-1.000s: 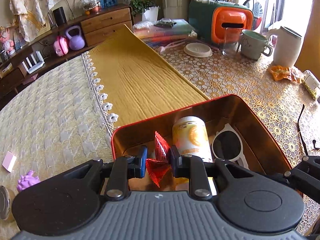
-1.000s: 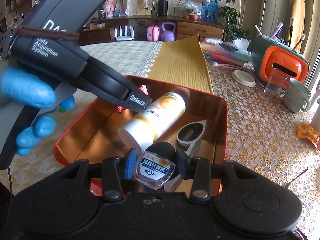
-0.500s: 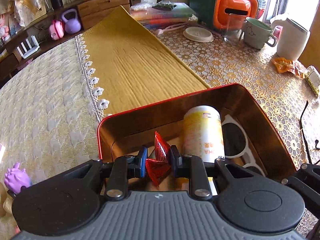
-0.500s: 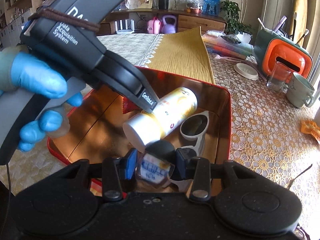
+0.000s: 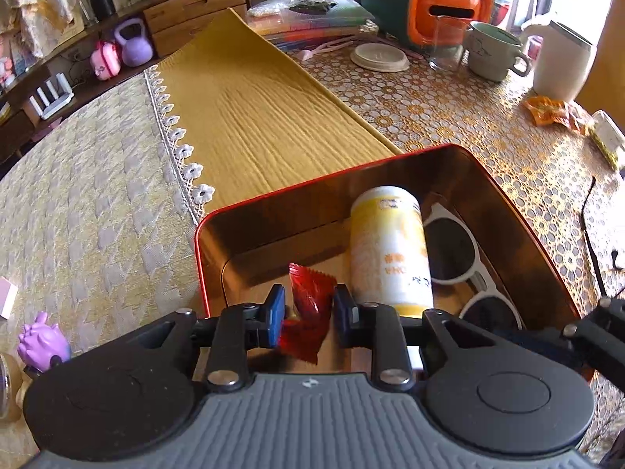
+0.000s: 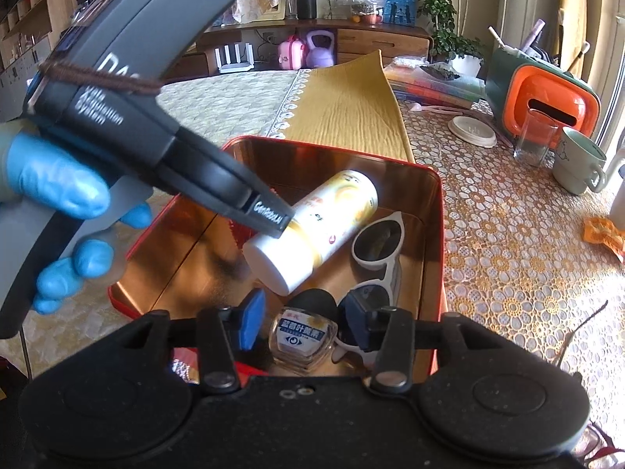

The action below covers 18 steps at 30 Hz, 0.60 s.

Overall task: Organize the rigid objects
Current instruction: 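Lower the clear box into the tin with the right gripper while the left releases the red packet inside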

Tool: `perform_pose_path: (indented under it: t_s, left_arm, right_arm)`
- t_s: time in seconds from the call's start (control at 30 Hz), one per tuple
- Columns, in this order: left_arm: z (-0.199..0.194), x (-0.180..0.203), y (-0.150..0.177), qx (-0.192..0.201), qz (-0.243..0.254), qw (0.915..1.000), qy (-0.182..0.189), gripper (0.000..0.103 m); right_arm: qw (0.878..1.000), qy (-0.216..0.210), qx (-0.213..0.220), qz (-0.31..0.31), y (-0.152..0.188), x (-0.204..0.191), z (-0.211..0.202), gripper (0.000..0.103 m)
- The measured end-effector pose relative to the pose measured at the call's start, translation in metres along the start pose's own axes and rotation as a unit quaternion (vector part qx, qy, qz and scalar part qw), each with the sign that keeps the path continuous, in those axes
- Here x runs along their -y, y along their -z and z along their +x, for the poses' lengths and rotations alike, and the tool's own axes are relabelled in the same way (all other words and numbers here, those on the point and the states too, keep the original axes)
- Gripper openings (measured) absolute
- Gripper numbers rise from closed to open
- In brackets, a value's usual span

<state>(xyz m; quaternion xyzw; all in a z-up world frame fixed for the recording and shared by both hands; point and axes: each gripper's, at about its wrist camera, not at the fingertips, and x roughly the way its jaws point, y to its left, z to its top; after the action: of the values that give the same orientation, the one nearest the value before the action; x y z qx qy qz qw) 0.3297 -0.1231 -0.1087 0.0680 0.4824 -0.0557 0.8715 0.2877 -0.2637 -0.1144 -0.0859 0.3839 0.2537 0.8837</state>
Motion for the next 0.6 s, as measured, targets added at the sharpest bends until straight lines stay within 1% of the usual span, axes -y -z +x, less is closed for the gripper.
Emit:
perform_pose_path:
  t_s: [0.13, 0.27, 0.37, 0.43, 0.6]
  left_arm:
    - [-0.011, 0.0, 0.002, 0.011, 0.006, 0.9999, 0.003, 0.03]
    - [-0.024, -0.002, 0.004, 0.021, 0.004, 0.9997, 0.013, 0.03]
    - [-0.035, -0.004, 0.009, 0.03, 0.005, 0.9993, 0.023, 0.03]
    - [-0.044, -0.005, 0.013, 0.042, 0.006, 0.9985, 0.035, 0.03]
    - [-0.065, -0.011, 0.024, 0.06, 0.009, 0.9972, 0.043, 0.03]
  right_arm:
    - [1.0, 0.002, 0.006, 0.005, 0.0, -0.001, -0.007, 0.05]
    - [1.0, 0.003, 0.013, 0.008, 0.001, -0.004, -0.016, 0.056]
    - [1.0, 0.003, 0.018, 0.013, 0.0, -0.006, -0.023, 0.057]
    - [1.0, 0.001, 0.022, 0.02, -0.001, -0.007, -0.027, 0.057]
    - [0.999, -0.005, 0.028, 0.039, 0.0, -0.009, -0.037, 0.06]
